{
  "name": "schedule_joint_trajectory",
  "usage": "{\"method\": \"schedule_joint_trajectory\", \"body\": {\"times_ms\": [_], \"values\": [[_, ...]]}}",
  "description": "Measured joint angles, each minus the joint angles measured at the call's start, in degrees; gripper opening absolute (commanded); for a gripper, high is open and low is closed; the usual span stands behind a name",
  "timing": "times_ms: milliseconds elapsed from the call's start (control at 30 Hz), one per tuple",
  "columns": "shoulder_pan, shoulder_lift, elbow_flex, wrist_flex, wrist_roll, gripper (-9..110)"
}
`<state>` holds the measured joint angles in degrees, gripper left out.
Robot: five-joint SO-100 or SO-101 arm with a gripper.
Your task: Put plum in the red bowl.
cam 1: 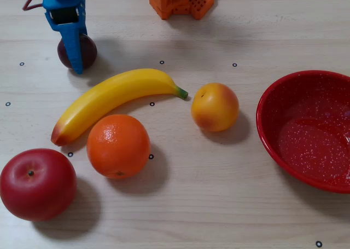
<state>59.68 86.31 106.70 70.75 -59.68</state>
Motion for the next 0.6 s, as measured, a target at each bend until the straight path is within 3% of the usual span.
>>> {"method": "schedule_joint_trajectory", "body": {"times_ms": [600], "values": [[-0.7,0.0,-0.5,-1.5,2.1,46]]}}
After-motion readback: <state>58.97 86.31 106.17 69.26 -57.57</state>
